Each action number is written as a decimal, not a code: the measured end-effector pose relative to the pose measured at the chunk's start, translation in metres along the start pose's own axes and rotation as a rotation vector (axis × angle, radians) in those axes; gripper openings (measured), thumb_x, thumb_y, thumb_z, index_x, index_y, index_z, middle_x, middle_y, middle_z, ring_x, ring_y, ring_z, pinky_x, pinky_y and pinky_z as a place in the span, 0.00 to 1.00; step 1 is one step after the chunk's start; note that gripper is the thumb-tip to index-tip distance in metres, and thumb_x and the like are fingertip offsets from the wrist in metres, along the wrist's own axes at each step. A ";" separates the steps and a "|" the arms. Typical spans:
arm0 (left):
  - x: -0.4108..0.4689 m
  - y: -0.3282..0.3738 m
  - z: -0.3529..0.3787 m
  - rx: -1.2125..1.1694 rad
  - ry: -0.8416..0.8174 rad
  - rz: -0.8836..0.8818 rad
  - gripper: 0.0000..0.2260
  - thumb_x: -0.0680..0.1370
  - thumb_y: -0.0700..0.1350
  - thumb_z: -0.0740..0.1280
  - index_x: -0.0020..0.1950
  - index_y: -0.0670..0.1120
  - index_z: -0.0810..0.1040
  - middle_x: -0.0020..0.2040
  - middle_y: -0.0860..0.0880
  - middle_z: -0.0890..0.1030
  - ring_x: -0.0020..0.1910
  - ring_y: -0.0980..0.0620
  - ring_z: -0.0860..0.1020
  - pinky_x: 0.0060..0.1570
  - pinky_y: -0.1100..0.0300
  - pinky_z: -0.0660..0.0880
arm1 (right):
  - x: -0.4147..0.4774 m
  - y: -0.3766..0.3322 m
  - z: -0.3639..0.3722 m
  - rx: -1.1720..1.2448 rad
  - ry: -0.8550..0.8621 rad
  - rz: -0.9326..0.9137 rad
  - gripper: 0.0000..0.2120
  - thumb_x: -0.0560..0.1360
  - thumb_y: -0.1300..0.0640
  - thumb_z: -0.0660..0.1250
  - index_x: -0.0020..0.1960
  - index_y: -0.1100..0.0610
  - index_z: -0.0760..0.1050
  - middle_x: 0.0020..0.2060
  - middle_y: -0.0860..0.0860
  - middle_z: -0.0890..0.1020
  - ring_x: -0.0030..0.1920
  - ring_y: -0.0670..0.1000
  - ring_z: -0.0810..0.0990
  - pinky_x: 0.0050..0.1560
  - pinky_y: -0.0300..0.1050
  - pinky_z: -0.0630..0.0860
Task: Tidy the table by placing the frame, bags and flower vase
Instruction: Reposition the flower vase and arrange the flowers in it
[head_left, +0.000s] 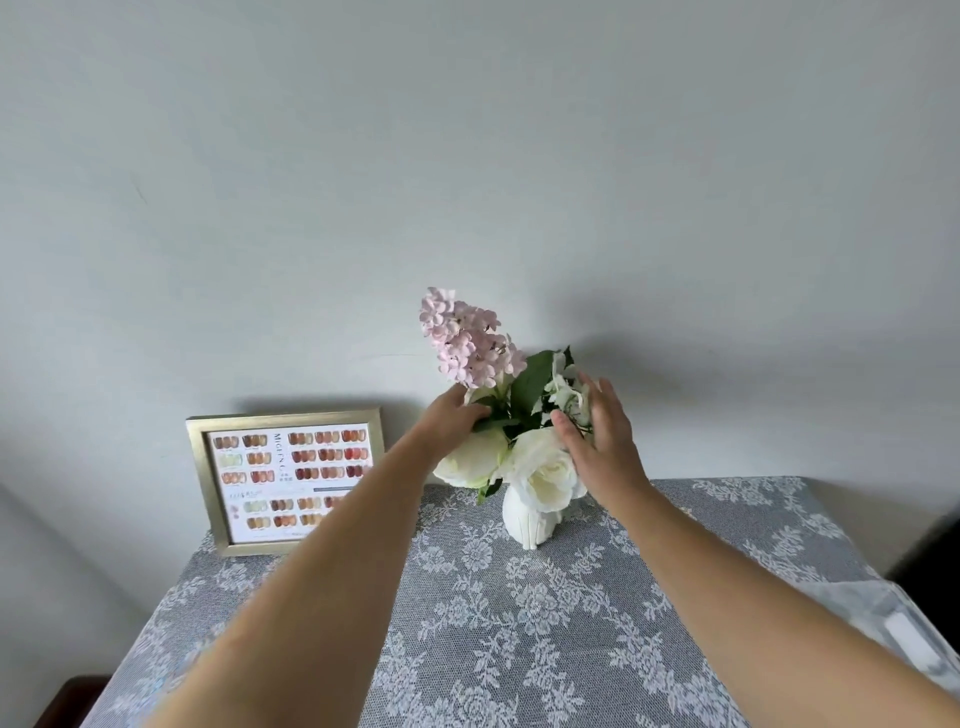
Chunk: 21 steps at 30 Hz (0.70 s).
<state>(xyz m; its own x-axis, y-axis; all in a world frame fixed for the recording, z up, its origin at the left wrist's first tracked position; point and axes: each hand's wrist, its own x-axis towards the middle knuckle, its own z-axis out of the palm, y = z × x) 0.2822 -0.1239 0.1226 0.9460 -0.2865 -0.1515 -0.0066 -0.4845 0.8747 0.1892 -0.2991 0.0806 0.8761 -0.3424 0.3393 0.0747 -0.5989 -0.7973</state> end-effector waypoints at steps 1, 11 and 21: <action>0.000 -0.001 0.001 -0.022 0.003 0.005 0.09 0.76 0.42 0.65 0.55 0.43 0.72 0.53 0.39 0.77 0.46 0.47 0.74 0.47 0.56 0.70 | 0.001 -0.002 0.001 -0.007 -0.003 0.002 0.37 0.66 0.29 0.51 0.72 0.41 0.54 0.75 0.51 0.52 0.75 0.49 0.48 0.69 0.50 0.53; -0.026 -0.013 -0.007 -0.060 0.107 0.106 0.26 0.73 0.52 0.67 0.69 0.47 0.66 0.69 0.45 0.70 0.67 0.46 0.68 0.66 0.48 0.64 | -0.002 -0.002 -0.010 -0.077 0.064 -0.013 0.29 0.74 0.39 0.56 0.72 0.46 0.56 0.74 0.54 0.58 0.73 0.53 0.56 0.70 0.57 0.61; -0.083 -0.046 0.006 0.025 0.342 0.211 0.35 0.63 0.61 0.73 0.68 0.56 0.67 0.67 0.48 0.72 0.62 0.50 0.72 0.63 0.45 0.70 | -0.050 0.008 -0.015 -0.295 0.040 -0.087 0.54 0.60 0.25 0.59 0.74 0.46 0.37 0.76 0.52 0.45 0.75 0.54 0.45 0.72 0.54 0.51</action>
<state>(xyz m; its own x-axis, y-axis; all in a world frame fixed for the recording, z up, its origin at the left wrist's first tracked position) 0.2019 -0.0833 0.0922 0.9763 -0.0921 0.1959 -0.2161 -0.4655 0.8583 0.1384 -0.2974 0.0650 0.8526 -0.3052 0.4241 0.0021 -0.8097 -0.5869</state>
